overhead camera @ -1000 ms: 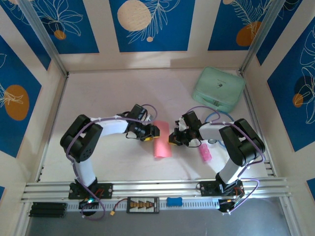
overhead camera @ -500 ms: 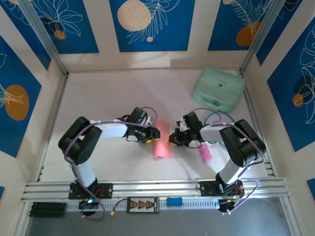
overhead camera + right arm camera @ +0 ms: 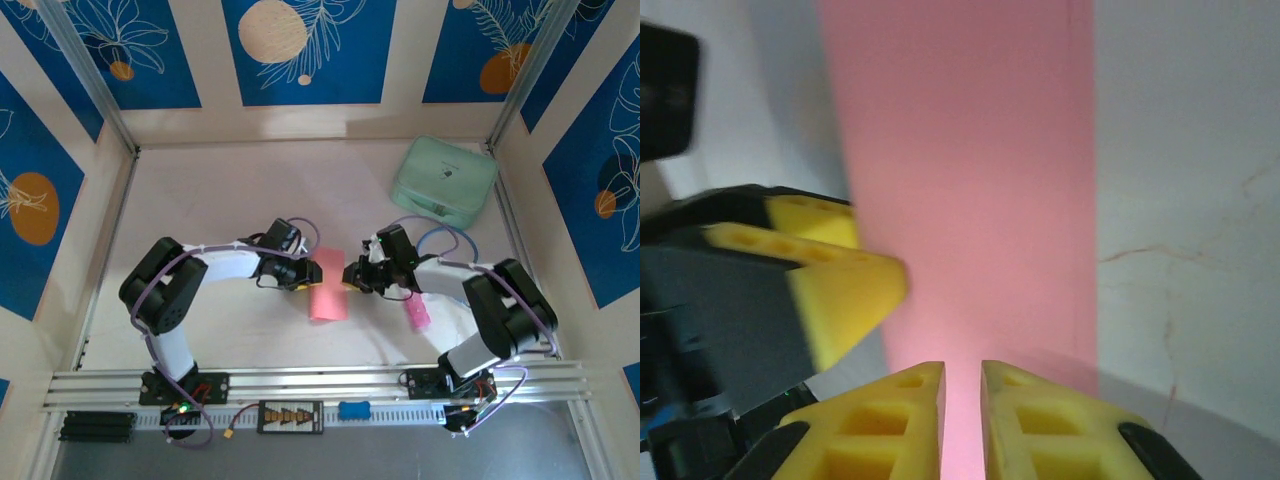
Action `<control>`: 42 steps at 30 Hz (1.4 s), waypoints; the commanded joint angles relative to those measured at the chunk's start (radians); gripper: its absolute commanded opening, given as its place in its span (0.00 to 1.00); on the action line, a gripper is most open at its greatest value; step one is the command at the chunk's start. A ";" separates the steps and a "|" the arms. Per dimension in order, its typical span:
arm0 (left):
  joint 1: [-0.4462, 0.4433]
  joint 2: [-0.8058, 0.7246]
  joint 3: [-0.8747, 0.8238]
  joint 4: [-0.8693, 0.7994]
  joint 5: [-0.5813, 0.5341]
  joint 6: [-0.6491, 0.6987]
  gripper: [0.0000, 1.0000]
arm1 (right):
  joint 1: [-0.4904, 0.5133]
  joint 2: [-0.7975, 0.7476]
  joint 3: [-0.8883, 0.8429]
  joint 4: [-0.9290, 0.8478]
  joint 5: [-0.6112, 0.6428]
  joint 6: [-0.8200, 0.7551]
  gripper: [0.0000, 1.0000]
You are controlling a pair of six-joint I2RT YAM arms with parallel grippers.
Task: Fold a paper plane with a square sheet of paper (pick it up from the middle)
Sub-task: Hold the square sheet of paper at the center of the table.
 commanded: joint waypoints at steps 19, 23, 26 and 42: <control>-0.005 0.090 0.128 -0.261 -0.102 0.130 0.43 | -0.142 -0.450 -0.140 -0.254 0.133 0.030 0.27; -0.006 0.111 0.166 -0.321 -0.124 0.159 0.45 | -0.138 -0.444 -0.139 -0.251 0.134 0.029 0.27; -0.011 0.121 0.185 -0.347 -0.142 0.166 0.47 | -0.133 -0.436 -0.139 -0.248 0.133 0.032 0.27; -0.029 0.171 0.220 -0.386 -0.206 0.096 0.50 | -0.092 -0.368 -0.127 -0.216 0.133 0.036 0.27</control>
